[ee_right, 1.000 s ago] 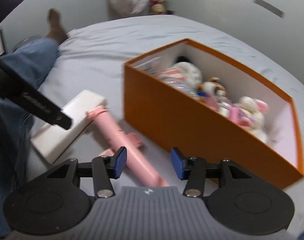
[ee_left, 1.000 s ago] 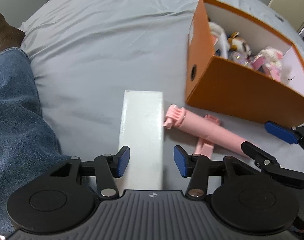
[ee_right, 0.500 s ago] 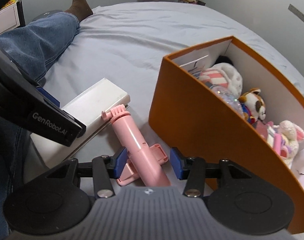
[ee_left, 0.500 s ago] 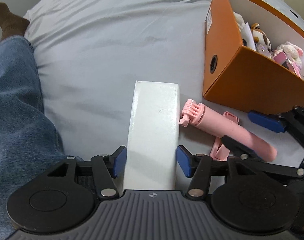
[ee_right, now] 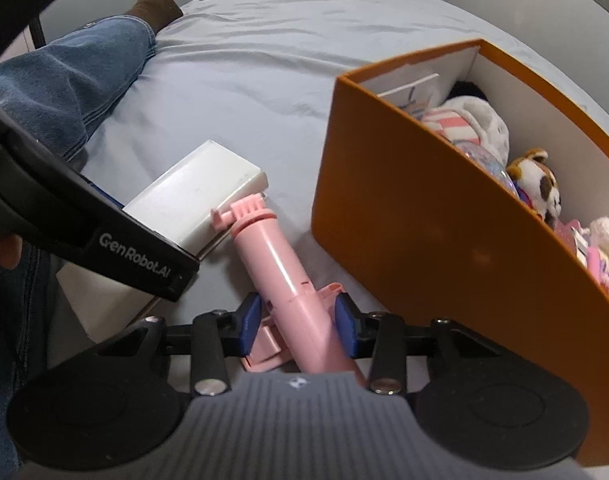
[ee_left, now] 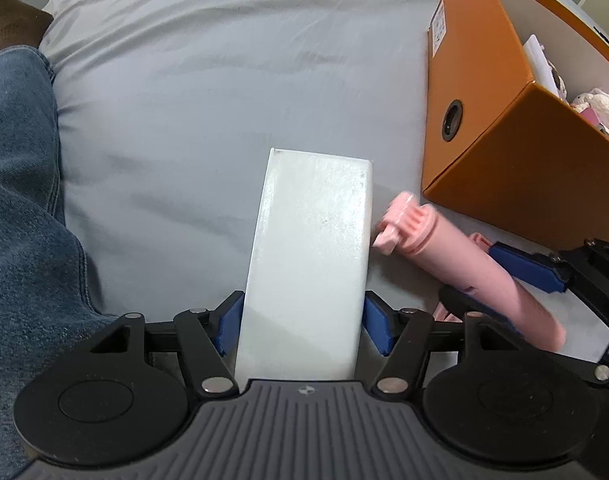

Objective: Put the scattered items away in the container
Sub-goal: 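Grasp the pink selfie stick with the right tool while the left tool grasps the white box, then carry the selfie stick and white box over the orange box with both tools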

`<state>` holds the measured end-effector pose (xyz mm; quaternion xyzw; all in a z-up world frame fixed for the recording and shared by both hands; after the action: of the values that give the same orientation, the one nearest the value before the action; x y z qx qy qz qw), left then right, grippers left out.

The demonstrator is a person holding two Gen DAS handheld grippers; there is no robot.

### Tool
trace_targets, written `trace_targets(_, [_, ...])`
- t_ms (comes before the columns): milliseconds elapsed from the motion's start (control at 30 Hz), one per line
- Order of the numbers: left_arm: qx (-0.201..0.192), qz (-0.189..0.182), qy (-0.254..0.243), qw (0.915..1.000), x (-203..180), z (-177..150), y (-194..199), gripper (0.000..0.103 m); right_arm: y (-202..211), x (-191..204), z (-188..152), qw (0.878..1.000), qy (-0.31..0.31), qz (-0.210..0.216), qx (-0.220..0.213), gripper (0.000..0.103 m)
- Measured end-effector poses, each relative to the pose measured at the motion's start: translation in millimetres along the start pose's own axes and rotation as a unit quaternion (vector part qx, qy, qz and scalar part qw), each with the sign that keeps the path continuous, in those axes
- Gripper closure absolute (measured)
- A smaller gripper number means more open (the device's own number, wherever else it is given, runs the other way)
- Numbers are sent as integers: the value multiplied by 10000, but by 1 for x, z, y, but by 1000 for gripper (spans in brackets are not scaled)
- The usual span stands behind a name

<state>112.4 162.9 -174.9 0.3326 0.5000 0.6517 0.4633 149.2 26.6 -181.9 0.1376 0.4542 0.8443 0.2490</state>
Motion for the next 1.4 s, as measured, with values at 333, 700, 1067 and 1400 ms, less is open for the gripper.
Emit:
trace_targets(333, [60,-297,-563,9980,-22,-15,4,32,22,-26,-26,9940,-1011,-48,403,74])
trace_targets(700, [33,-851,-2262,9704,-112,-49,10,31,58,-66,-82,9811,-1759,-542,593,68])
trace_targets(1067, [-260,-634,-2169,9738,-115,-50,8,32,67,-75,-98,9802,-1947,-314,196,65])
trace_targets(1400, [-461,-626,-2075,9751,-109,-47,4,33,57,-79,-90,9790,-2021,-173,-198,68])
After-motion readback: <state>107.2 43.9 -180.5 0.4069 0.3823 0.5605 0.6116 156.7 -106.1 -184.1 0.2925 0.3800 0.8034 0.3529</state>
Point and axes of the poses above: each gripper's, at about its wrist camera, not at the fingertips, and y roughly against the way its jaws point, x to its left, z to its top, the point moved 5 cm from there along -y, roughly the way its jaws point, and after that the axes turned 9 degrees about -y, right-handed, at the moved point
